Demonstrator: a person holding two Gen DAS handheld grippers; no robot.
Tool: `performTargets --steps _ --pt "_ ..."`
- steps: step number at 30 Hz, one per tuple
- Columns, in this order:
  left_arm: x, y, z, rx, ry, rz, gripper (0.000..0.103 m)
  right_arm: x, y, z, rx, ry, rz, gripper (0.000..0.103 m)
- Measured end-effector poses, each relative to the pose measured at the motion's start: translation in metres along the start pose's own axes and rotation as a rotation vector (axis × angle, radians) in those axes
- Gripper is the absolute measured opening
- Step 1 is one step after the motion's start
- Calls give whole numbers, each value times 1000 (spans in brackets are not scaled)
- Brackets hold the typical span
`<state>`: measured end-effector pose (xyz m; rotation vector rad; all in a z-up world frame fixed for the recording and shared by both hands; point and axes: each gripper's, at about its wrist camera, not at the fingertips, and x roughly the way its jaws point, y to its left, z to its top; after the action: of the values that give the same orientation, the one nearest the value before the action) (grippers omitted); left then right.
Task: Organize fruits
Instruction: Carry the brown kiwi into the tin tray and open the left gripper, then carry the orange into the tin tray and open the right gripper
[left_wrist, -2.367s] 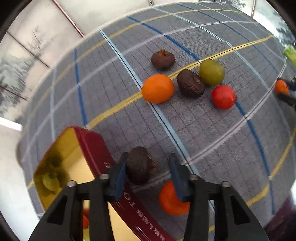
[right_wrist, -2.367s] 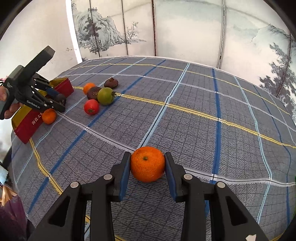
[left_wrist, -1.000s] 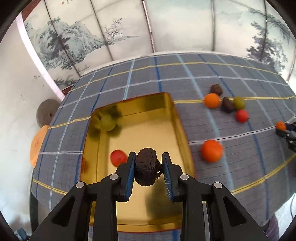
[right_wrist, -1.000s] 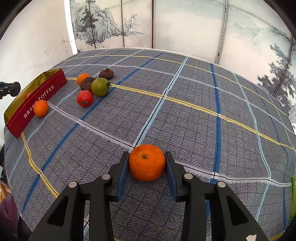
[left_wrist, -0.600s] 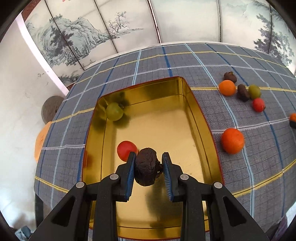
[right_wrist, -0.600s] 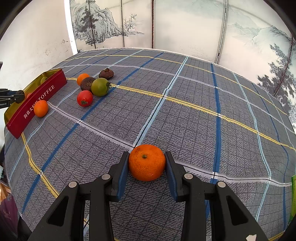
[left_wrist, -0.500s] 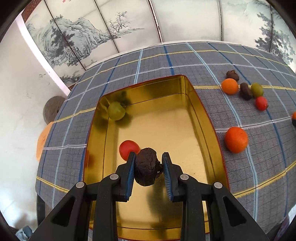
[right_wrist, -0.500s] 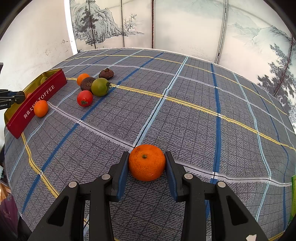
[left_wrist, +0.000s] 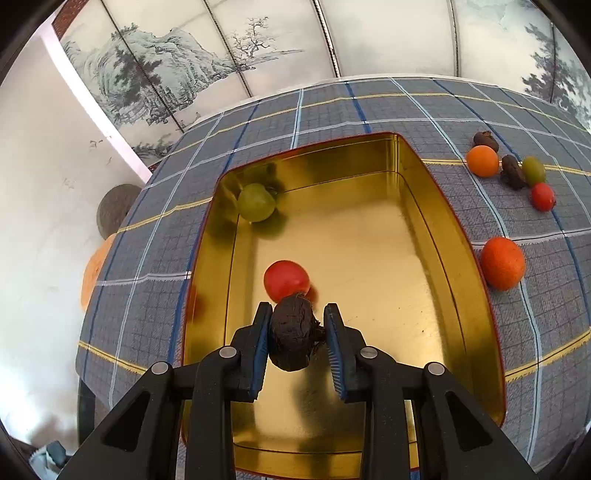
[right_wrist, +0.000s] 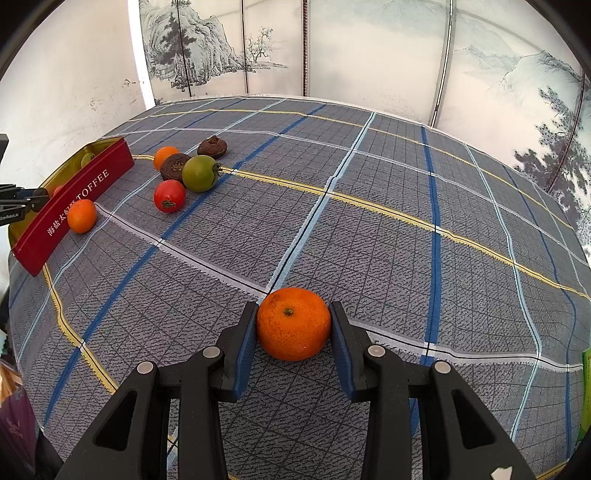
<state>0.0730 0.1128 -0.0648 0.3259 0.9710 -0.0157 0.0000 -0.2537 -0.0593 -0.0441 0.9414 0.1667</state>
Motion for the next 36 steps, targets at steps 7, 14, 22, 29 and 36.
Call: performTargets --steps 7,14,22,29,36 --pt "4 8 -7 -37 -2 16 30 0 0 0 0 0 0 35" --pt "5 18 -13 -105 3 -5 33 0 0 0 0 1 -1 35" --pt "-17 27 -19 -157 -119 -26 62 0 0 0 0 1 -1 35" --pt "-43 46 -33 -278 -260 -128 68 0 0 0 -1 1 -3 34" --pt "-58 62 -56 -376 -233 -199 71 -1 2 -1 -14 2 -26 34"
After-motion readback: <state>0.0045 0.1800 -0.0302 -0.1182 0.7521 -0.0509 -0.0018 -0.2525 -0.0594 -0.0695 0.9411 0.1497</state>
